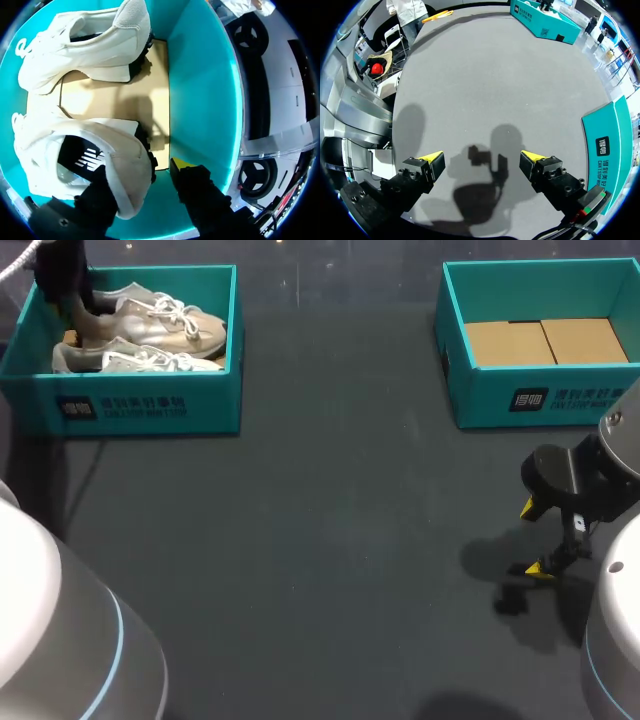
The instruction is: Take the shoe out of the shoebox, open the shoe tongue, remove and reinsert the insole, then place the shoe into the shoebox
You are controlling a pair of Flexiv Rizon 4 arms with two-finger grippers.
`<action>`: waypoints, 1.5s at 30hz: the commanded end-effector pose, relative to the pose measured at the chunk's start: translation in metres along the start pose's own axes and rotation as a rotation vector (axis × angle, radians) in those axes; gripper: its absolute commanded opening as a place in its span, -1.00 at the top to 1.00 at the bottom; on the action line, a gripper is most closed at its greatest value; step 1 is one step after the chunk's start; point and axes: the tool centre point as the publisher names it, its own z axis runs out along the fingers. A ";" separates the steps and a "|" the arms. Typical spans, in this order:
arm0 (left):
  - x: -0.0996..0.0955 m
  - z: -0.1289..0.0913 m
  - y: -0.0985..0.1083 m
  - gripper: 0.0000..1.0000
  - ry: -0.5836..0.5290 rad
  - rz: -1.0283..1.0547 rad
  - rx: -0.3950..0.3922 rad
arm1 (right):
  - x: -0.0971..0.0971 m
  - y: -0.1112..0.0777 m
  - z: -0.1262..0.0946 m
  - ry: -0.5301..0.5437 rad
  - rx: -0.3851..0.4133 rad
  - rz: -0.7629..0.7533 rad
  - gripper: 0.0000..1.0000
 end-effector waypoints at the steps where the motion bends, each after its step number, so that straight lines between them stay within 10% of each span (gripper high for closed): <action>1: 0.003 -0.018 -0.011 -0.33 -0.015 0.005 -0.023 | 0.002 0.000 0.000 -0.003 0.002 0.000 -1.00; 4: 0.001 -0.025 -0.013 -0.62 -0.028 0.009 -0.038 | 0.002 0.000 0.000 -0.003 0.002 0.000 -1.00; 20: 0.001 -0.058 -0.029 -0.91 -0.095 0.021 -0.072 | 0.002 0.000 0.000 -0.003 0.002 0.000 -1.00; 45: 0.020 -0.122 -0.116 -1.00 -0.101 0.019 -0.043 | 0.002 0.000 0.000 -0.003 0.002 0.000 -1.00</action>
